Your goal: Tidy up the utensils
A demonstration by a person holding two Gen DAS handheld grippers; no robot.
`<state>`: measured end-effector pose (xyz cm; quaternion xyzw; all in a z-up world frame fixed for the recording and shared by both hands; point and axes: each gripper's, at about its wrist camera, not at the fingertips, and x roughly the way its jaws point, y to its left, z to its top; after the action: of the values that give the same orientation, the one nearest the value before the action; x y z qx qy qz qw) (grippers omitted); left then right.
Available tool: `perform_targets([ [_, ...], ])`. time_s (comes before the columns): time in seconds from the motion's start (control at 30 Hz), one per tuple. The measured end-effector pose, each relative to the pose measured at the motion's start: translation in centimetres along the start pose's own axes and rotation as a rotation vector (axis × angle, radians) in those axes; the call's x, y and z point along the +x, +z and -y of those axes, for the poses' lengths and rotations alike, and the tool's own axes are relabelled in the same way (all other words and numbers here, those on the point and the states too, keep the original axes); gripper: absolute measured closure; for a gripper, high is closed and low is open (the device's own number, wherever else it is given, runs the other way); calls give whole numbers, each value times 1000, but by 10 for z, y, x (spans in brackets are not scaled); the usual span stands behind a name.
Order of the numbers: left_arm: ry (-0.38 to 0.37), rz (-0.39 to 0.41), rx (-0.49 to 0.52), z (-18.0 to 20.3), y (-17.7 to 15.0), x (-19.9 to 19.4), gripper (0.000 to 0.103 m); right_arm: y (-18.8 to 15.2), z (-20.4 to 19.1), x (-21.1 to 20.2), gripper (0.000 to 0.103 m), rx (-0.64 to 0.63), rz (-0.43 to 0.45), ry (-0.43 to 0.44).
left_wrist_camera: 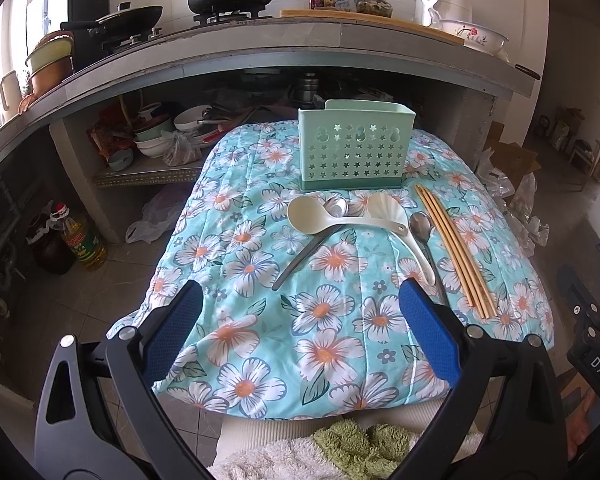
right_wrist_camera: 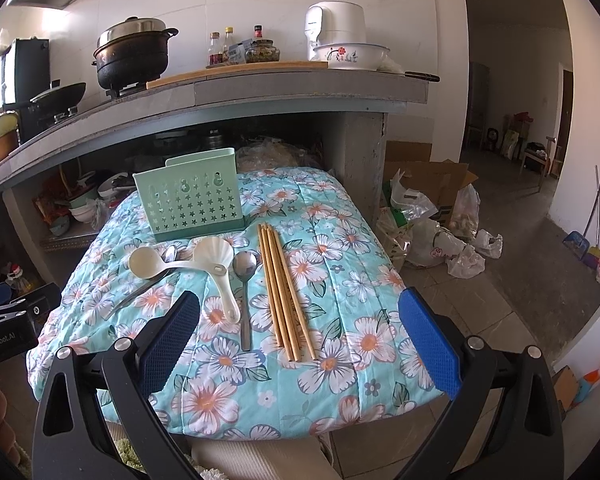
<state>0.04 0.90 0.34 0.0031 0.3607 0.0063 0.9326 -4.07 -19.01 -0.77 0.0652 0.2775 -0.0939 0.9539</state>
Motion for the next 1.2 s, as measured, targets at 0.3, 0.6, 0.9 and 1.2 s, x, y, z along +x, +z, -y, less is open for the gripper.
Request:
perform_targets([
  [0.3, 30, 18, -30, -9, 2, 2, 8, -4, 7, 14, 6, 35, -34, 2],
  [0.6, 57, 40, -49, -16, 10, 4, 8, 2, 9, 9, 6, 29, 19, 3],
  [0.9, 67, 38, -61, -20, 11, 6, 8, 1, 8, 10, 6, 25, 15, 8],
  [1.2, 68, 38, -63, -22, 11, 7, 8, -1, 6, 10, 6, 22, 16, 13],
])
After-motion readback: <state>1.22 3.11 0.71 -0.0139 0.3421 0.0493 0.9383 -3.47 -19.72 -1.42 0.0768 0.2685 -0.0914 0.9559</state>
